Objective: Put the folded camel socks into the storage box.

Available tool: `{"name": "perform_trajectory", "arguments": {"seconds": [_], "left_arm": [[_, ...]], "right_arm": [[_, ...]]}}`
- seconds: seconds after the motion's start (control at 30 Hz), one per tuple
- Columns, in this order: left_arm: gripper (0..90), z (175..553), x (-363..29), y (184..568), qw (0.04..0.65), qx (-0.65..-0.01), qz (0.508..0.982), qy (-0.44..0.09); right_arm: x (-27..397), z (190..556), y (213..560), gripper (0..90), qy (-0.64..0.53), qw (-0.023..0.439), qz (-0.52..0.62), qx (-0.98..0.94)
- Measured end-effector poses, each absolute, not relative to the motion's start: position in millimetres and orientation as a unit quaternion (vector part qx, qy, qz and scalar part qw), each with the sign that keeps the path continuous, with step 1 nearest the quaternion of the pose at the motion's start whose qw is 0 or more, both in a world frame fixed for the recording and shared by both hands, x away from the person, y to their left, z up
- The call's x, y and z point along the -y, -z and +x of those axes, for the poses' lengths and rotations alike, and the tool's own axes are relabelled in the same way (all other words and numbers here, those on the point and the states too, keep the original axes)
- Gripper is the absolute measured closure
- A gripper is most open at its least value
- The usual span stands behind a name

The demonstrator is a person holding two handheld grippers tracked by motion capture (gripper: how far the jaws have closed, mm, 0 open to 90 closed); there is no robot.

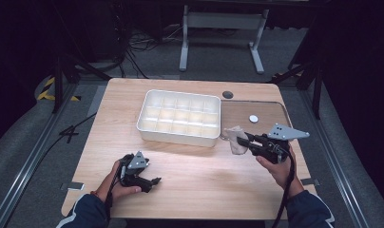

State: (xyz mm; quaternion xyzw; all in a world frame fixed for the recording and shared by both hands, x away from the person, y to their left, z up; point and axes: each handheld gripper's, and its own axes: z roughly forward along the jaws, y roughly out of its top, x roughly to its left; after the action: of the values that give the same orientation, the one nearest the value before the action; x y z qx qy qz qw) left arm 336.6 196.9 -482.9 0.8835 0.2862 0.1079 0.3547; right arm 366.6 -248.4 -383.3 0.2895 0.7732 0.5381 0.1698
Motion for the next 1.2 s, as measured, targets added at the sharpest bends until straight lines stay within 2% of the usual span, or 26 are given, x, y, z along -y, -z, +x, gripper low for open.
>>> {"name": "perform_trajectory", "arguments": {"seconds": [0.53,1.2], "left_arm": [[14.1,336.6,-195.8,482.9,0.353,-0.285,0.884,-0.110],[14.0,336.3,-195.5,483.0,0.354,-0.288,0.883,-0.110]], "right_arm": [[243.7,371.4,381.4,73.2,-0.533,0.184,0.289,-0.774],[215.7,402.5,361.4,73.1,-0.517,0.203,0.269,-0.787]]}}
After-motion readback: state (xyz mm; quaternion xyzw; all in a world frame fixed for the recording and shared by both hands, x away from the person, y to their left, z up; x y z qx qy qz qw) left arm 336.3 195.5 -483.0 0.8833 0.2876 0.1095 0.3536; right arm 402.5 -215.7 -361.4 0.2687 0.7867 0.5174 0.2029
